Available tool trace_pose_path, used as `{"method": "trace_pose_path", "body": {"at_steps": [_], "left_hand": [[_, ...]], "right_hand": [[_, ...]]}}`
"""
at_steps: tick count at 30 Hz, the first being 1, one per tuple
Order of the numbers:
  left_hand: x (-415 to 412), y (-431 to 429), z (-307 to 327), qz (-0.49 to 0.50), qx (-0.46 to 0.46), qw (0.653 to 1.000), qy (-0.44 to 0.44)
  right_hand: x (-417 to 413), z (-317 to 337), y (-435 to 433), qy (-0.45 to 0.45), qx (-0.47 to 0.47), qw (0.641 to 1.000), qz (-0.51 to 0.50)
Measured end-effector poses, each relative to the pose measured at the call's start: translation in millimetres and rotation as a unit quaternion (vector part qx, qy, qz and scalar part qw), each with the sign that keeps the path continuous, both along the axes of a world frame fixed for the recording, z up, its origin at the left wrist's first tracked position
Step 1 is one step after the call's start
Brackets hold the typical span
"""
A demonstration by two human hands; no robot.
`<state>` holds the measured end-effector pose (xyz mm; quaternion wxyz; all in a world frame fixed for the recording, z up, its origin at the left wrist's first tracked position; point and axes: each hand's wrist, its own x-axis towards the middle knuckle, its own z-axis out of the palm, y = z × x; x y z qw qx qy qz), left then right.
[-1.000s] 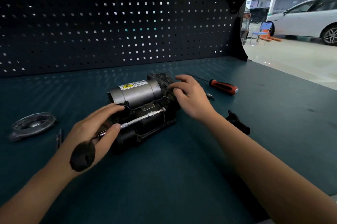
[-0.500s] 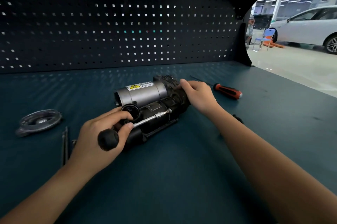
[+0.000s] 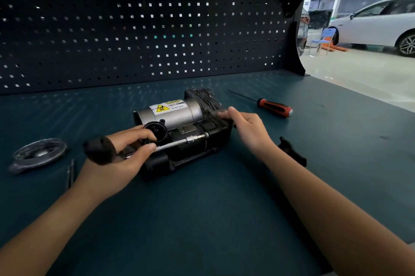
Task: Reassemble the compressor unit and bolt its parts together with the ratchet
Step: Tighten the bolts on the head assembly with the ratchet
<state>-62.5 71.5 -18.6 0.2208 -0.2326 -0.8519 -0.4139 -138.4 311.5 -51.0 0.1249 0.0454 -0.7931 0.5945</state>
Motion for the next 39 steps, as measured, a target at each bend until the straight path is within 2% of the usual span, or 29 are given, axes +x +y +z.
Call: {"method": "trace_pose_path", "body": {"at_steps": [4,13,18,20,24,27,29,31,35,39], "left_hand": [[-10,-7,-10,0.023,0.025,0.999,0.011],[-15,-6,-28,0.046,0.069,0.996,0.024],[-14,-11,-29,0.048,0.066,0.997,-0.004],[-13,-12,-28,0.064,0.076,0.995,-0.001],[-12,-11,-27,0.113,0.044,0.99,0.07],[-16,-16,-32,0.156,0.063,0.984,0.054],[-22,-22,-35,0.189,0.111,0.976,0.019],[-26,-23,-36,0.2,0.167,0.965,-0.022],[-27,-21,-36,0.194,0.231,0.949,-0.086],[-25,-21,-37,0.173,0.294,0.929,-0.141]], "right_hand": [[3,1,0,-0.002,-0.001,1.0,0.01],[11,6,1,-0.007,-0.099,0.995,0.033],[10,5,3,-0.013,-0.12,0.992,0.034],[10,4,4,-0.001,-0.09,0.996,0.005],[13,1,4,0.083,0.079,0.991,-0.065],[11,-1,5,0.087,0.118,0.981,-0.125],[10,1,6,0.073,0.095,0.978,-0.169],[10,3,7,0.04,0.069,0.982,-0.17],[12,3,-4,-0.087,0.084,0.991,-0.055],[18,3,-13,-0.135,-0.026,0.99,-0.016]]}}
